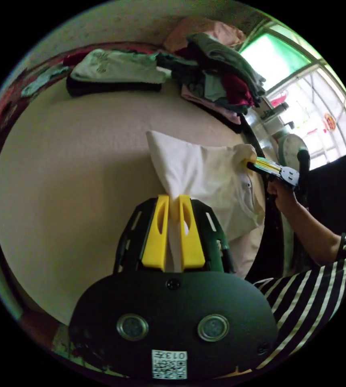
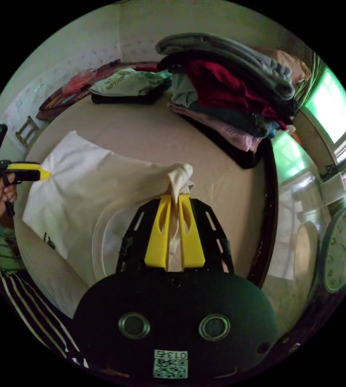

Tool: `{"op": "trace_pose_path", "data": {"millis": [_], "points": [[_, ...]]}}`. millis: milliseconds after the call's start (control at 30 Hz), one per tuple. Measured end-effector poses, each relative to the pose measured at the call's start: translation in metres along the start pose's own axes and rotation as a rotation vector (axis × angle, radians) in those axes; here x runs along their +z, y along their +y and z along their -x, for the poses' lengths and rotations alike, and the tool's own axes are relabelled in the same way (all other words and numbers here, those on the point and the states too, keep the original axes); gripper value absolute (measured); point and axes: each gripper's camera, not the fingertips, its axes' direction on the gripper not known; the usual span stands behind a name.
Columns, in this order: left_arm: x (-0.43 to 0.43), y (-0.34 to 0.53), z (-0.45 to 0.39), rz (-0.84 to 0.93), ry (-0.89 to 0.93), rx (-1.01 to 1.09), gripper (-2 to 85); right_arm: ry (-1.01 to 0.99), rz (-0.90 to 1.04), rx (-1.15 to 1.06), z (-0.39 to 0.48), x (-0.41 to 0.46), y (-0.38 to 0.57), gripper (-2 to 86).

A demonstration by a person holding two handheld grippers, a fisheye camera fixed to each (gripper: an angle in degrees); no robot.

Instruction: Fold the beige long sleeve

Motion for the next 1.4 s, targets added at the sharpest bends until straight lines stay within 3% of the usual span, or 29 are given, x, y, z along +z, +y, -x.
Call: {"op": "trace_pose_path", "data": {"millis": [300, 667, 833, 933, 1100, 1200, 1400], "points": [[-0.083, -0.006, 0.012, -0.171, 0.072, 0.125, 4.1, 0.189, -0.213, -0.015, 0.073, -0.078, -0.034, 2.7], [-0.158, -0.147, 0.131, -0.319, -0.073, 0.244, 4.3, 0.355, -0.379, -0.119, 0.179, -0.087, -0.286, 2.6], [-0.143, -0.217, 0.167, -0.270, -0.222, 0.226, 4.4, 0.393, -0.269, -0.173, 0.207, -0.030, -0.397, 2.5], [-0.127, -0.250, 0.180, -0.226, -0.202, 0.192, 4.6, 0.450, -0.186, -0.167, 0.211, 0.001, -0.450, 2.4], [-0.088, -0.274, 0.169, -0.056, -0.420, 0.279, 4.8, 0.436, -0.040, -0.113, 0.208, 0.052, -0.499, 1.9], [-0.089, -0.282, 0.165, -0.029, -0.433, 0.304, 4.9, 0.379, 0.133, -0.133, 0.220, 0.098, -0.510, 1.4], [-0.103, -0.286, 0.171, -0.073, -0.388, 0.368, 4.8, 0.493, 0.121, -0.088, 0.247, 0.120, -0.531, 1.1]]}}
